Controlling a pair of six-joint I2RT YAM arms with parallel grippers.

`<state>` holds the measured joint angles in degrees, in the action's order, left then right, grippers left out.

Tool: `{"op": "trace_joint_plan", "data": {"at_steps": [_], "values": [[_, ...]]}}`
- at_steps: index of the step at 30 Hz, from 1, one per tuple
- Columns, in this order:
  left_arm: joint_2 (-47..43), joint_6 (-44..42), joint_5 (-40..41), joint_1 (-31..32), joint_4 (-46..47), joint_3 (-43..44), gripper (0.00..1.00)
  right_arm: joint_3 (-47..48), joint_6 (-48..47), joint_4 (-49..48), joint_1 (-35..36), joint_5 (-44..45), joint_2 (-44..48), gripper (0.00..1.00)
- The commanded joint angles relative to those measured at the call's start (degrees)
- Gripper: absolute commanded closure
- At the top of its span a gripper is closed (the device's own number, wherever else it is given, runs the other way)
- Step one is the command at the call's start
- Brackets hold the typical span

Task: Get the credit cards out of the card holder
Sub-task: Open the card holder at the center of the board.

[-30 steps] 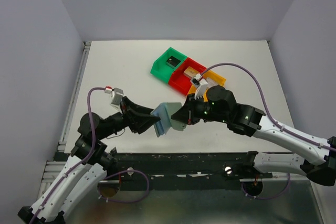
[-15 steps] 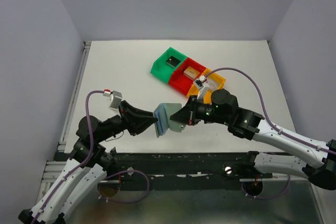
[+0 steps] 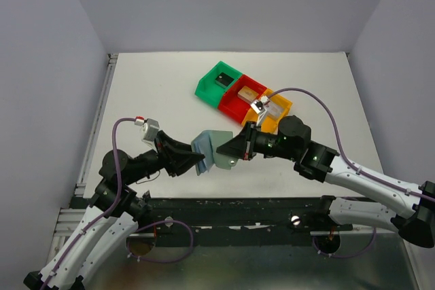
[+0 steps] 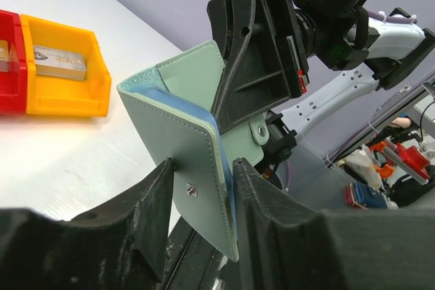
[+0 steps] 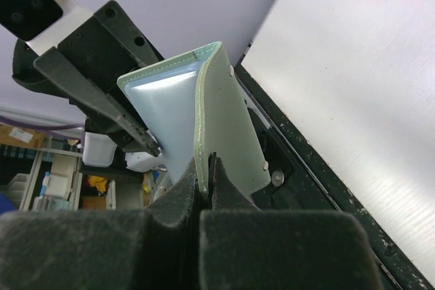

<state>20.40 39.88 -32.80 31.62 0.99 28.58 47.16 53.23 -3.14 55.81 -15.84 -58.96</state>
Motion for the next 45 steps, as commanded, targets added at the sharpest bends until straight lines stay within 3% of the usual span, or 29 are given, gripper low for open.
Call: {"op": "trace_joint_plan", "data": {"at_steps": [1,3,6,10,22,32,36,40,45], "values": [[-0.89,-1.03,-1.04,0.29,-0.47,-0.10,0.56,-0.75,1.70,-6.17,-0.35,-2.53,0.60,1.00],[-0.89,-0.94,-1.22,0.29,-0.21,0.07,0.55,-1.71,2.49,-7.75,-0.79,-3.41,0.60,1.00],[-1.07,-0.77,-1.66,0.38,0.32,0.42,0.43,-3.21,3.98,-10.48,-1.41,-4.73,0.42,1.00],[-1.77,-0.85,-1.57,0.29,0.41,0.95,0.36,-4.18,4.86,-12.24,-2.11,-5.35,0.34,1.00],[-2.91,-1.47,-1.13,0.29,-0.29,1.30,0.42,-7.25,7.32,-16.46,-3.87,-6.93,0.16,1.00],[-3.26,-1.56,-0.87,0.29,-0.12,1.22,0.61,-7.78,7.32,-17.17,-4.13,-7.46,-0.10,1.00],[-3.62,-1.64,-0.60,0.29,-0.20,1.13,0.56,-8.31,7.59,-18.13,-4.13,-7.89,-0.54,1.00],[-4.05,-1.21,-0.34,0.29,-0.03,1.22,0.41,-8.75,7.85,-19.19,-4.31,-8.33,-0.98,1.00],[-4.32,-1.38,-0.43,0.38,-0.38,1.22,0.43,-9.10,8.03,-20.07,-4.31,-8.69,-1.25,1.00]]}}
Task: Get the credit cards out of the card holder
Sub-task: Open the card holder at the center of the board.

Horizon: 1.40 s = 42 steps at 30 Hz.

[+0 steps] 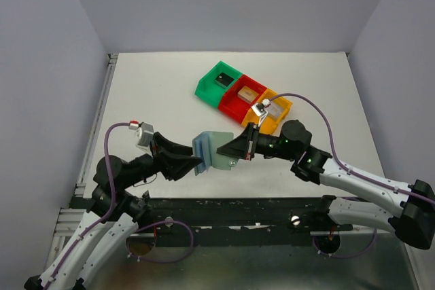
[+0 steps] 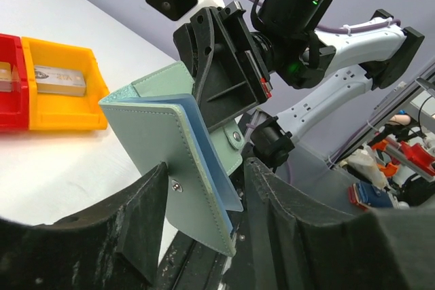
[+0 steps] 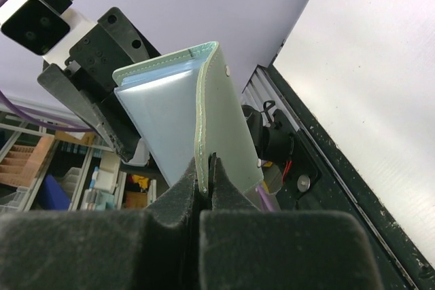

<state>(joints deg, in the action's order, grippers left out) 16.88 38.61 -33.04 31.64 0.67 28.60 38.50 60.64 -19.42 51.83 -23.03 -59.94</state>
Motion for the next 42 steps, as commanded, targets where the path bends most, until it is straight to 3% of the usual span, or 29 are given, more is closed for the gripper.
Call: {"op": "trace_joint_plan", "data": {"at_steps": [1,8,18,24,26,30,35,42], "values": [[-0.80,-0.11,-0.19,0.27,-0.14,1.28,0.46,-0.53,0.70,-3.87,-0.33,-1.58,-0.26,1.00],[-0.98,-0.29,-0.27,0.35,0.12,1.19,0.66,-0.88,1.06,-5.27,-0.42,-2.20,-0.61,1.00],[0.34,-1.17,0.43,0.27,-1.88,1.46,0.66,1.22,-1.84,-2.64,-0.24,-3.51,-0.35,1.00],[1.57,-2.40,1.04,0.35,-3.48,2.07,0.76,3.33,-4.48,1.05,-0.24,-3.96,0.26,1.00],[1.84,-2.58,1.04,0.35,-3.57,2.07,0.74,3.68,-5.27,1.75,-0.33,-4.04,0.53,1.00],[2.27,-2.58,1.48,0.35,-3.57,1.99,0.53,4.30,-5.89,2.37,-0.24,-4.48,0.44,1.00],[2.98,-2.58,1.31,0.35,-3.04,2.16,0.46,4.30,-5.89,1.84,-0.24,-5.19,-0.09,1.00],[2.89,-2.84,0.87,0.35,-3.04,2.16,0.71,3.95,-5.71,1.05,-0.24,-5.10,-0.61,0.99]]}}
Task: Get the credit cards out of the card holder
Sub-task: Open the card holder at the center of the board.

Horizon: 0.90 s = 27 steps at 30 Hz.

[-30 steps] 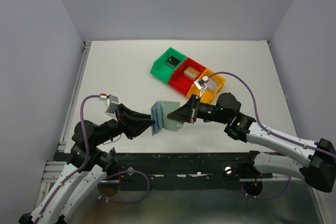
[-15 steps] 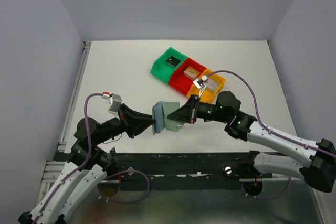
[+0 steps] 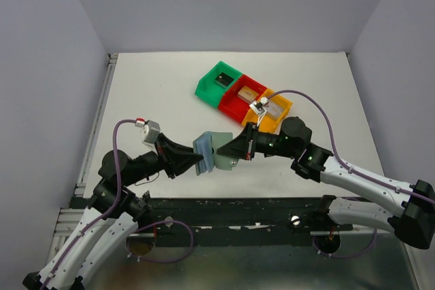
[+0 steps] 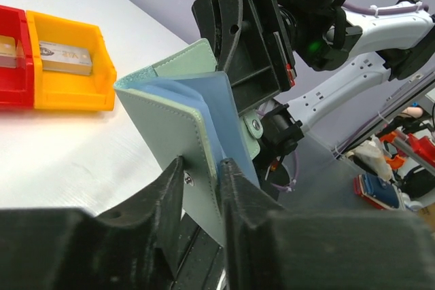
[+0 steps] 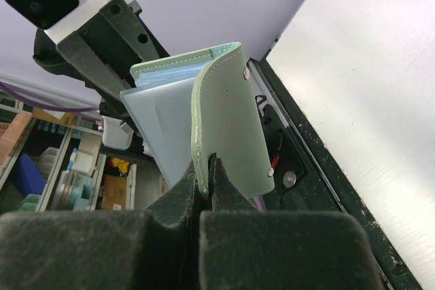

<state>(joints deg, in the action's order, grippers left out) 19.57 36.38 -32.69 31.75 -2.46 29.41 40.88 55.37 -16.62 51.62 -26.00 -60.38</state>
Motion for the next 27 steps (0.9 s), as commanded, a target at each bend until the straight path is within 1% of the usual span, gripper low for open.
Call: {"op": "trace_joint_plan", "data": {"at_steps": [1,5,6,7,9,10,11,13,16,17,20,21,22,23,24,26,27], "values": [[0.20,-0.61,0.43,0.24,0.00,1.61,0.75,1.39,-0.27,-2.01,-0.02,-2.13,-0.18,1.00],[0.29,-0.87,0.26,0.16,-0.79,2.49,0.89,1.04,-0.53,-1.66,-0.02,-1.60,0.17,1.00],[0.46,-1.05,0.17,0.24,-1.23,2.84,0.94,1.21,-0.97,-1.05,-0.02,-1.34,0.26,0.99],[0.55,-1.14,0.25,0.24,-1.67,3.28,0.98,1.56,-1.49,0.17,-0.02,-1.07,0.44,0.95],[0.99,-1.49,0.60,0.24,-3.25,4.60,1.00,2.27,-2.72,2.29,-0.02,-0.81,0.70,0.81],[1.43,-1.58,0.78,0.24,-4.21,5.21,1.00,2.44,-3.08,2.91,-0.11,-0.46,0.96,0.77],[1.87,-1.58,1.04,0.24,-5.00,5.83,1.00,2.53,-3.25,3.43,-0.02,-0.28,1.14,0.75],[2.66,-1.58,0.70,0.16,-5.80,6.89,1.00,2.88,-3.61,3.96,-0.02,-0.11,1.32,0.76],[3.19,-1.14,0.26,0.16,-5.54,7.33,0.99,3.15,-3.69,3.97,-0.11,-0.45,0.97,0.88],[3.36,-0.96,0.08,0.16,-5.10,7.42,0.94,3.15,-3.52,3.88,-0.02,-0.63,0.79,0.91],[3.19,-0.70,-0.27,0.24,-4.66,7.24,0.87,3.06,-3.34,3.61,-0.02,-0.81,0.53,0.99],[3.10,-0.70,-0.45,0.24,-4.57,7.24,0.81,2.97,-3.26,3.53,-0.11,-0.81,0.44,1.00],[3.02,-0.70,-0.45,0.24,-4.40,7.15,0.74,2.89,-3.08,3.35,-0.02,-0.81,0.44,0.99],[2.75,-0.52,-0.36,0.16,-4.48,7.24,0.64,2.89,-3.17,3.35,-0.11,-0.72,0.44,1.00],[2.75,-0.52,-0.27,0.16,-4.40,7.15,0.59,2.89,-3.17,3.26,-0.11,-0.72,0.35,0.99],[2.40,-0.35,-0.27,0.24,-4.31,7.07,0.52,2.97,-3.26,3.35,-0.11,-0.63,0.26,1.00],[2.40,-0.17,-0.45,0.24,-3.96,7.15,0.50,2.97,-3.17,3.52,-0.02,-0.55,0.26,1.00]]}}
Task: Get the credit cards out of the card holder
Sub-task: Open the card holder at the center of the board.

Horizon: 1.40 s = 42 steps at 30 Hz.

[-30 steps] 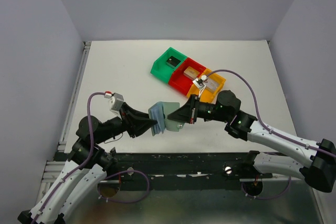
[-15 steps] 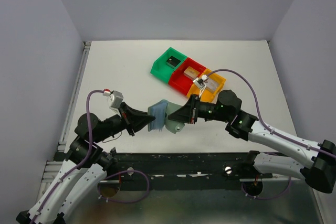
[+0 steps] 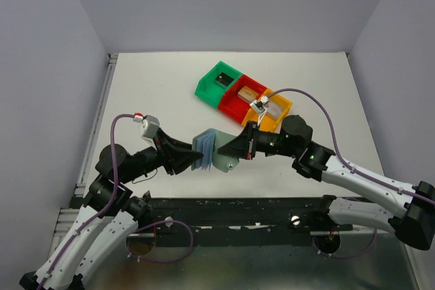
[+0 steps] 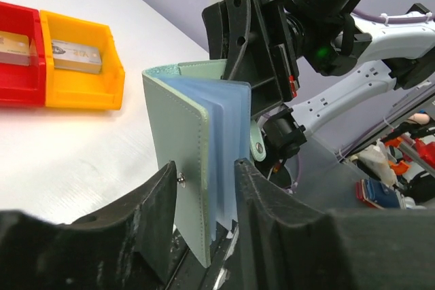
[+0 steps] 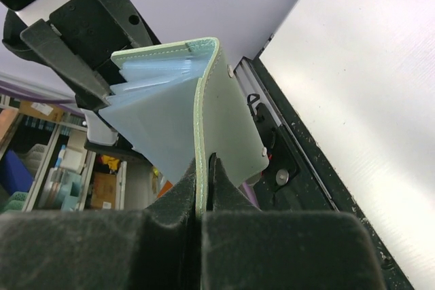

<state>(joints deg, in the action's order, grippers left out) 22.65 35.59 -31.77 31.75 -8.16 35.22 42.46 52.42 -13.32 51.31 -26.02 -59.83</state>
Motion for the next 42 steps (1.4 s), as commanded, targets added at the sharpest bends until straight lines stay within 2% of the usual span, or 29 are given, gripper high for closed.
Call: {"op": "trace_joint_plan", "data": {"at_steps": [1,4,8,13,15,17,19,27,30,31,33,37,42], "values": [[-0.77,0.70,-1.45,0.16,1.92,1.17,0.50,1.40,-0.22,0.23,0.28,-0.44,-0.28,1.00],[-0.68,0.62,-1.45,0.24,2.01,1.17,0.52,1.40,-0.30,0.23,0.20,-0.52,-0.46,1.00],[-0.77,0.44,-1.72,0.24,1.92,0.99,0.68,1.40,-0.30,0.05,0.19,-0.70,-0.37,1.00],[-1.12,0.44,-1.54,0.24,2.01,0.72,0.82,0.79,0.05,-0.56,0.20,-0.78,-0.28,1.00],[-1.21,0.44,-1.63,0.16,2.01,0.72,0.80,0.52,0.31,-0.83,0.28,-0.70,-0.11,1.00],[-1.39,0.53,-1.63,0.24,1.92,0.55,0.68,0.43,0.31,-1.09,0.19,-0.79,-0.20,1.00],[-1.47,0.53,-1.63,0.24,2.10,0.55,0.68,0.17,0.49,-1.36,0.28,-0.79,-0.28,1.00],[-0.95,0.27,-1.63,0.24,1.31,0.99,1.00,-0.09,0.05,-1.62,0.20,-1.23,-0.02,1.00],[-1.03,0.09,-1.19,0.24,0.70,0.99,1.00,-0.18,-0.22,-1.18,0.20,-1.23,0.51,0.98],[-1.12,0.00,-1.10,0.24,0.43,1.08,1.00,-0.27,-0.48,-0.92,0.19,-1.05,0.68,0.94],[-1.03,-0.09,-0.66,0.24,-0.36,1.34,1.00,-0.27,-0.74,0.13,0.28,-0.44,1.12,0.78],[-0.95,-0.70,0.04,0.24,-1.94,2.13,1.00,-0.01,-1.27,1.54,0.28,0.53,2.18,0.54],[-0.51,-0.35,-0.13,0.24,-2.12,2.39,1.00,0.78,-1.71,1.72,0.28,-0.08,1.92,0.40]]}}
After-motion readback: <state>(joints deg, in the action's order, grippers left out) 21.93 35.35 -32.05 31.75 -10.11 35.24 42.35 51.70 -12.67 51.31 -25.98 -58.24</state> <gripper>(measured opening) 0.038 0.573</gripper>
